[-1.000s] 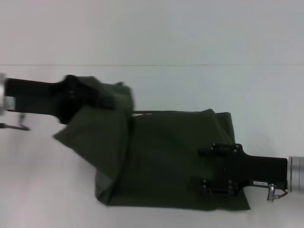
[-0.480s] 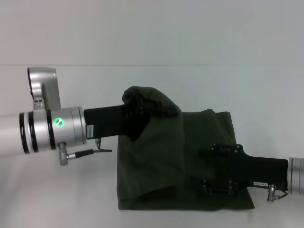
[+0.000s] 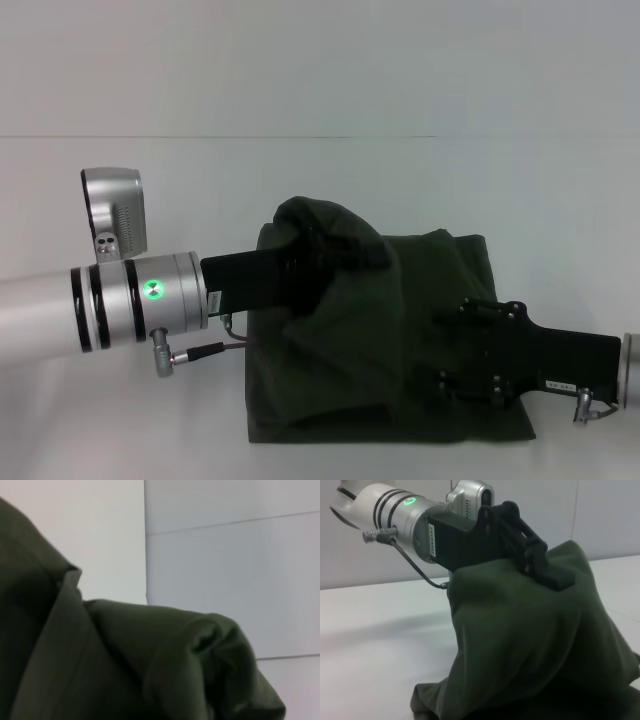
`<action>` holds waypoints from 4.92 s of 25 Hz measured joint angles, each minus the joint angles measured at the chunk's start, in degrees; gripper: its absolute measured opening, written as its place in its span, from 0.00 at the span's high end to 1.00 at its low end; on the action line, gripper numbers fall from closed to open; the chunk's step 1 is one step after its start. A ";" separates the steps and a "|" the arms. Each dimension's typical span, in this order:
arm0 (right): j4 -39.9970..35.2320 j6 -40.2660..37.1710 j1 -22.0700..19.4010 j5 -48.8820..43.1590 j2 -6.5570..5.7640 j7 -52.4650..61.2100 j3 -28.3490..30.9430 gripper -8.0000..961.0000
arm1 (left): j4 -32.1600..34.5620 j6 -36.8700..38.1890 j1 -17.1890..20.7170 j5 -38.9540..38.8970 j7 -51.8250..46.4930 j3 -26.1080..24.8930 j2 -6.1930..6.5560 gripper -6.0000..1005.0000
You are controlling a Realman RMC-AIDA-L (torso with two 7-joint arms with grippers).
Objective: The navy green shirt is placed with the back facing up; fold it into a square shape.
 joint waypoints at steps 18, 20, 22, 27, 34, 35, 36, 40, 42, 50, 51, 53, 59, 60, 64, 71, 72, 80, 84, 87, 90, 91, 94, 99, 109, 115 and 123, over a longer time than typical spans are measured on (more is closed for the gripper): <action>-0.86 -0.37 -6.60 4.24 -0.17 -0.60 3.93 0.22 | -7.66 -3.29 -2.38 -5.77 11.24 -0.03 -0.38 0.56; -0.86 -0.38 -7.05 4.25 -0.17 -0.61 4.36 0.22 | -8.56 -3.17 -2.70 -6.03 11.06 -0.04 -0.41 0.46; -0.86 -0.40 -7.44 4.27 -0.17 -0.62 4.69 0.22 | -9.60 -3.05 -3.03 -6.47 10.99 -0.05 -0.41 0.35; -0.84 -0.40 -8.21 4.42 -0.18 -0.64 6.33 0.22 | -12.02 -3.02 -3.90 -6.88 11.35 0.13 -0.48 0.14; -2.68 -0.89 -9.95 4.46 -0.34 -0.67 11.04 0.22 | -6.64 1.37 -1.63 -6.88 11.65 0.06 -0.06 0.11; -3.26 -1.47 -10.34 4.49 -0.35 -0.55 12.18 0.22 | -5.05 2.48 -0.84 -6.81 11.86 0.16 -0.04 0.11; -3.68 -2.58 -10.71 4.50 -0.37 -0.34 13.36 0.22 | -3.42 3.60 0.01 -6.68 12.33 0.31 0.06 0.11; -6.33 -9.65 -11.91 4.59 -0.49 2.31 18.61 0.22 | 0.65 7.64 3.81 -6.25 16.23 0.96 1.41 0.11; -7.67 -12.01 -11.56 4.46 -0.40 4.20 18.53 0.22 | 1.85 8.99 5.76 -6.21 20.42 1.88 2.45 0.11; -8.29 -12.00 -6.53 4.04 0.07 6.82 8.51 0.22 | 8.53 12.61 12.48 -5.85 32.28 8.64 6.23 0.11; -8.31 -11.71 -5.85 4.04 0.09 7.45 7.36 0.22 | 9.63 12.74 13.24 -5.76 33.48 10.56 6.49 0.11; -8.99 -10.87 -4.18 4.00 0.11 10.41 4.47 0.22 | 10.96 13.27 14.14 -5.68 36.60 12.67 6.63 0.11; -20.29 -7.90 0.31 4.18 0.25 29.40 -7.61 0.22 | 11.84 14.71 15.89 -5.44 46.73 15.52 6.65 0.11; -23.34 -6.93 0.98 4.01 0.24 35.07 -10.53 0.22 | 11.85 14.81 16.12 -5.41 48.12 16.14 6.62 0.11; -36.91 -1.81 2.95 -0.56 -0.21 58.55 -24.13 0.22 | 12.36 15.30 17.08 -5.38 53.56 17.18 6.56 0.11; -53.65 -3.62 9.43 -18.53 0.18 89.18 -42.23 0.22 | 14.04 16.68 18.07 -5.41 56.41 17.13 5.96 0.11; -53.98 -4.48 10.50 -20.54 0.22 91.90 -43.51 0.22 | 14.06 16.83 18.10 -5.38 56.55 17.24 5.93 0.11; -53.91 -8.89 17.71 -27.86 0.84 104.74 -52.40 0.23 | 14.55 18.91 18.85 -5.38 60.34 17.21 6.04 0.11; -51.01 -8.68 20.89 -28.01 0.88 106.82 -53.34 0.23 | 17.74 20.62 19.89 -5.38 61.69 17.25 6.10 0.11; -48.64 -8.43 22.55 -28.12 0.89 106.97 -54.41 0.23 | 19.00 21.61 20.01 -5.38 61.77 18.00 5.96 0.11; -47.84 -8.43 23.78 -28.87 0.97 107.54 -57.76 0.23 | 19.26 22.88 20.52 -5.38 62.42 18.34 5.92 0.11; -47.77 -8.43 24.27 -29.65 1.15 108.17 -59.12 0.23 | 19.29 23.24 20.75 -5.38 62.89 18.34 5.92 0.11; -47.18 -8.31 25.22 -30.91 1.48 109.04 -60.92 0.23 | 19.34 23.90 21.89 -5.39 65.44 18.19 5.72 0.11; -45.16 -5.85 25.47 -30.82 1.45 108.65 -63.68 0.24 | 19.53 24.12 22.77 -5.39 66.66 18.04 5.43 0.11; -38.94 0.24 26.49 -31.03 1.22 108.97 -69.96 0.24 | 19.47 24.19 22.75 -5.39 67.09 18.32 4.76 0.11; -36.22 2.61 26.48 -31.10 1.05 109.08 -70.53 0.24 | 19.47 24.07 22.72 -5.39 67.17 18.34 4.65 0.11; -34.58 5.76 26.46 -31.16 0.98 108.74 -71.11 0.24 | 19.46 23.79 22.44 -5.39 67.19 18.32 4.43 0.11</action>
